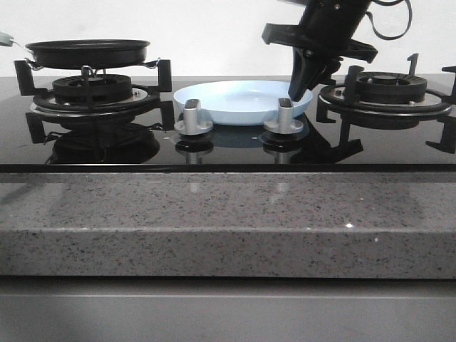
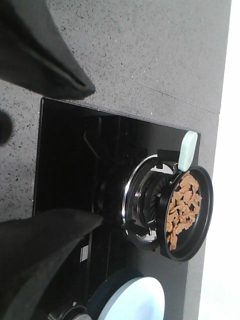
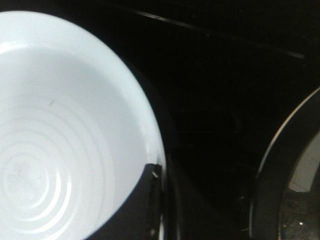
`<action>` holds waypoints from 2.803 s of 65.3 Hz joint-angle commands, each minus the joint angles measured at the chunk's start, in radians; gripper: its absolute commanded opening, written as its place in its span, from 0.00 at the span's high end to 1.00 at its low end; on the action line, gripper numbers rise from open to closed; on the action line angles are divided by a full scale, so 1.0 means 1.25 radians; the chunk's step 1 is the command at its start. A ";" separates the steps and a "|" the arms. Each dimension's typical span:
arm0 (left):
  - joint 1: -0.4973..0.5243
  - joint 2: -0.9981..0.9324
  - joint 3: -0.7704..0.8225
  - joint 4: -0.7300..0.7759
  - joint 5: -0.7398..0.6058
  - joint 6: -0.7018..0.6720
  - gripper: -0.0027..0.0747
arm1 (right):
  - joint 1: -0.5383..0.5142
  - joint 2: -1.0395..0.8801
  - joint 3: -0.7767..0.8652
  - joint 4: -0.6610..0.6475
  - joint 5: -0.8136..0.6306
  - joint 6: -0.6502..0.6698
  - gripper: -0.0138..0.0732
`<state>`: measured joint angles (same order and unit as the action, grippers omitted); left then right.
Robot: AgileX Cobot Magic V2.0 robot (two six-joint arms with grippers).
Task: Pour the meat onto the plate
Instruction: 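Lower the right gripper to the light blue plate rim and grasp it, then lift the light blue plate with the right gripper toward the pan, then grasp the pale green handle of the black pan with the left gripper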
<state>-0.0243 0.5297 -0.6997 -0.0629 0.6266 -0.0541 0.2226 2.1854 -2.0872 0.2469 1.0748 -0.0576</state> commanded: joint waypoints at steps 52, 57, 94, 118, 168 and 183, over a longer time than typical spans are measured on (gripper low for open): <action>-0.005 0.009 -0.025 0.000 -0.061 0.000 0.36 | 0.049 -0.460 0.356 0.070 -0.182 -0.017 0.92; -0.005 0.009 -0.025 0.000 -0.061 0.000 0.36 | 0.061 -0.504 0.428 0.074 -0.211 -0.017 0.92; -0.005 0.009 -0.025 0.000 -0.061 0.000 0.36 | 0.071 -0.744 0.796 0.099 -0.284 -0.018 0.92; -0.005 0.009 -0.025 0.000 -0.061 0.000 0.36 | 0.071 -0.745 0.801 0.099 -0.248 -0.018 0.92; -0.005 0.009 -0.025 -0.003 -0.061 0.000 0.36 | 0.071 -0.745 0.801 0.099 -0.248 -0.018 0.92; -0.005 0.009 -0.025 -0.032 -0.057 0.000 0.36 | 0.071 -0.745 0.801 0.099 -0.248 -0.018 0.92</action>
<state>-0.0243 0.5297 -0.6997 -0.0685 0.6266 -0.0541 0.3082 1.2870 -1.0619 0.3459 0.8000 -0.0729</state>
